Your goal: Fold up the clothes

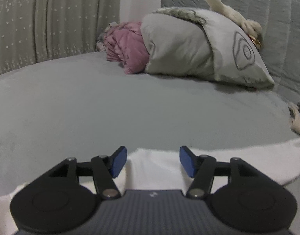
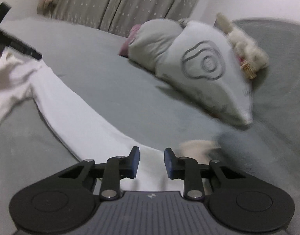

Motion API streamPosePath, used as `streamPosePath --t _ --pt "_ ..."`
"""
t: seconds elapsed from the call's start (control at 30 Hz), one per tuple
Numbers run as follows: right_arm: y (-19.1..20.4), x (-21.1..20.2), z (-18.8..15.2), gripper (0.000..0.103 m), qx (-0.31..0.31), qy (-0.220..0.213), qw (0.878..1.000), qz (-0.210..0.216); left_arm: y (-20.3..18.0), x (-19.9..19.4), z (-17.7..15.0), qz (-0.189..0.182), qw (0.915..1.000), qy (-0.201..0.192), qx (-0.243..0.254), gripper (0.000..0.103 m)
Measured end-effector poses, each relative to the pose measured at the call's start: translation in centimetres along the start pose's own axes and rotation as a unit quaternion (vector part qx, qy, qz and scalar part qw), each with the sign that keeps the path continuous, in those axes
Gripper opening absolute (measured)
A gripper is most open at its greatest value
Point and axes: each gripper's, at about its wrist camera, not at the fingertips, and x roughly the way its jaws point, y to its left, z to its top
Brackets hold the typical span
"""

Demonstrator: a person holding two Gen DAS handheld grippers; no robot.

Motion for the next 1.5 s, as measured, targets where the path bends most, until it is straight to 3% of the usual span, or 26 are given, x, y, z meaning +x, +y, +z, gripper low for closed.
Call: streamPosePath --t 0.07,0.17,0.27,0.37,0.57,0.67,0.77,0.9,1.0,1.07,1.1,1.17,1.4,1.47,1.5 --pt "-0.6 3.0 -0.1 0.023 0.025 0.028 0.999 -0.009 0.6 1.0 -1.0 0.026 0.9992 0.032 -0.001 0.058" --pt "-2.1 4.7 -0.7 0.023 0.069 0.058 0.995 -0.039 1.6 -0.2 -1.5 0.034 0.9987 0.027 -0.027 0.061" --pt "-2.4 3.7 0.8 0.025 0.080 0.065 0.993 -0.053 2.3 -2.9 -2.0 0.042 0.9973 0.024 -0.055 0.068" --pt "-1.5 1.4 2.3 0.032 0.076 0.047 0.995 -0.035 2.8 -7.1 -3.5 0.070 0.9938 0.043 -0.074 0.077" --pt "2.7 -2.3 4.8 0.042 0.076 0.035 0.996 0.032 3.8 -15.5 -8.1 0.125 0.9846 0.091 -0.083 0.078" --pt "5.7 -4.1 4.6 0.043 0.067 0.051 0.994 0.066 4.5 -19.7 -10.8 0.142 0.9788 0.113 -0.096 0.078" --pt "7.8 -5.9 3.9 0.044 0.063 0.084 0.989 0.106 5.1 -23.7 -13.4 0.135 0.9730 0.137 -0.127 0.078" --pt "9.1 -7.5 2.4 0.045 0.078 0.155 0.968 0.182 5.5 -28.0 -16.1 0.101 0.9671 0.155 -0.175 0.078" --pt "9.4 -9.0 0.5 0.045 0.114 0.205 0.944 0.230 5.7 -30.9 -18.4 0.049 0.9582 0.163 -0.230 0.071" --pt "9.2 -10.1 -0.9 0.045 0.137 0.220 0.934 0.245 6.0 -32.5 -20.5 0.011 0.9432 0.167 -0.287 0.059" --pt "9.0 -10.5 -1.6 0.045 0.156 0.227 0.926 0.257 6.2 -32.9 -21.1 0.003 0.9389 0.168 -0.300 0.057" --pt "8.4 -11.1 -3.1 0.045 0.203 0.240 0.905 0.287 6.6 -34.0 -23.1 -0.023 0.9208 0.171 -0.350 0.056" --pt "7.8 -11.5 -7.5 0.046 0.321 0.271 0.843 0.335 6.7 -35.5 -25.7 -0.068 0.8949 0.166 -0.409 0.055" --pt "7.5 -11.3 -8.3 0.046 0.359 0.268 0.825 0.345 6.7 -35.6 -26.5 -0.085 0.8834 0.163 -0.431 0.048" --pt "7.4 -11.1 -8.7 0.046 0.380 0.266 0.815 0.348 6.7 -35.5 -26.6 -0.085 0.8827 0.163 -0.433 0.045"
